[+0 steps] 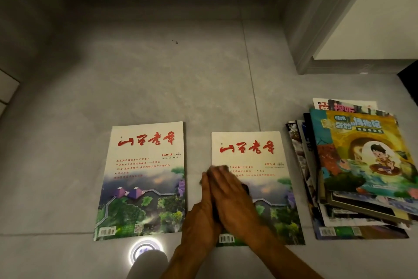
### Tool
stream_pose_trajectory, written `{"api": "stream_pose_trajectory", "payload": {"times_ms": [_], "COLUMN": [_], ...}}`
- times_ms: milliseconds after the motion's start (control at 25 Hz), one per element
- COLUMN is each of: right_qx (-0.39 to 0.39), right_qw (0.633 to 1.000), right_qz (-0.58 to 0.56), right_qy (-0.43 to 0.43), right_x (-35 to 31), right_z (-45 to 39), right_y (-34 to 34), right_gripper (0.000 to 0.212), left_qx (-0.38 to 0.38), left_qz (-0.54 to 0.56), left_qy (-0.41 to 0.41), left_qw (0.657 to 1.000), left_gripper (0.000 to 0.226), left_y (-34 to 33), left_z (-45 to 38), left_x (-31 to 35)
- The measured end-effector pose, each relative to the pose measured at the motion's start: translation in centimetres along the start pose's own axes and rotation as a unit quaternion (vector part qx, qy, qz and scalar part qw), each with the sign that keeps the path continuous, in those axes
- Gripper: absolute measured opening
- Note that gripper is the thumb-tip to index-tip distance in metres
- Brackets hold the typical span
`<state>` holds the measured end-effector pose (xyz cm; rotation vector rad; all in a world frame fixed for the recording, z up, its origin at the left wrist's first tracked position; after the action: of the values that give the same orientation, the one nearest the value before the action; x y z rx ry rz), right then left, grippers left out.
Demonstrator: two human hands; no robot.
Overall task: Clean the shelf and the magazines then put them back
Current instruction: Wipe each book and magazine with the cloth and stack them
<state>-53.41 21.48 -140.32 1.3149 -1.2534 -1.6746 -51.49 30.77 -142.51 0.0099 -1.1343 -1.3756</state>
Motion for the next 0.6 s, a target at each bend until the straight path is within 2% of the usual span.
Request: {"api": "stream_pose_trajectory", "payload": {"times_ms": [40, 80, 120, 160, 200, 240, 280, 320, 400, 440, 480, 520, 560, 600], "right_qx": [0.007, -0.01, -0.023, -0.033, -0.011, -0.016, 0.0, -0.002, 0.004, -0.005, 0.007, 0.012, 0.037, 0.07], "right_qw": [0.994, 0.981, 0.98, 0.991, 0.995, 0.982, 0.971, 0.978, 0.998, 0.997, 0.993, 0.995, 0.999, 0.995], "right_qz": [0.037, 0.093, 0.123, 0.114, 0.088, 0.077, 0.074, 0.062, 0.062, 0.043, 0.035, 0.026, 0.022, 0.02], "right_qy": [0.103, 0.168, 0.154, 0.064, -0.053, -0.17, -0.226, -0.199, -0.015, 0.066, 0.115, 0.097, 0.032, -0.074], "right_x": [-1.8, -1.7, 0.6, 4.3, 7.9, 9.8, 9.2, 6.4, -0.4, -1.4, -0.6, 1.9, 5.5, 9.0], "right_z": [1.2, 1.9, 1.4, 0.1, -0.6, -0.3, 0.6, 1.4, 3.5, 4.2, 4.4, 4.2, 4.0, 4.2], "right_y": [-0.2, -0.4, -0.2, 1.0, 2.1, 2.6, 2.6, 1.7, -0.2, -0.1, 0.9, 1.7, 2.6, 3.8], "right_gripper": [0.08, 0.081, 0.085, 0.09, 0.095, 0.098, 0.098, 0.096, 0.085, 0.078, 0.074, 0.071, 0.069, 0.067], "left_qx": [-0.026, -0.033, -0.035, -0.036, -0.023, -0.025, -0.024, -0.012, -0.014, -0.015, -0.018, -0.012, -0.017, -0.023], "left_qz": [0.024, 0.085, 0.139, 0.203, 0.197, 0.192, 0.203, 0.256, 0.225, 0.196, 0.229, 0.201, 0.208, 0.161], "left_qy": [0.012, 0.014, 0.014, 0.025, 0.023, 0.013, 0.016, 0.035, 0.024, 0.001, 0.007, -0.009, 0.013, -0.001], "left_qw": [0.999, 0.996, 0.99, 0.978, 0.98, 0.981, 0.979, 0.966, 0.974, 0.981, 0.973, 0.98, 0.978, 0.987], "left_gripper": [0.102, 0.098, 0.09, 0.082, 0.082, 0.089, 0.087, 0.076, 0.056, 0.055, 0.06, 0.066, 0.065, 0.056], "left_y": [-0.6, -1.1, -1.3, -1.2, -0.8, -0.5, -0.9, -0.7, -0.6, -0.8, -0.8, -0.5, -0.4, -0.4], "left_z": [-0.1, -0.1, -0.2, -0.1, -0.2, -0.3, -0.5, -0.3, -0.2, -0.5, -0.6, -0.7, -1.0, -1.2], "left_x": [0.0, 0.0, -0.1, -0.4, -0.5, -0.3, -0.8, -0.8, 0.1, 0.0, -0.3, -0.3, -0.6, -0.5]}}
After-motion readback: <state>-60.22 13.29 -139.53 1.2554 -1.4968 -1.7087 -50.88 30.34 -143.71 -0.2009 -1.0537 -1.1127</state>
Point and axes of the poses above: each hand's wrist, its own z-axis away from the middle knuckle, its own y-axis out of the back of the hand, x = y × z, the point moved 10 cm from there along -z, towards the middle knuckle, and after that the axes turned 1 degree about -x, right-handed, at the moved point
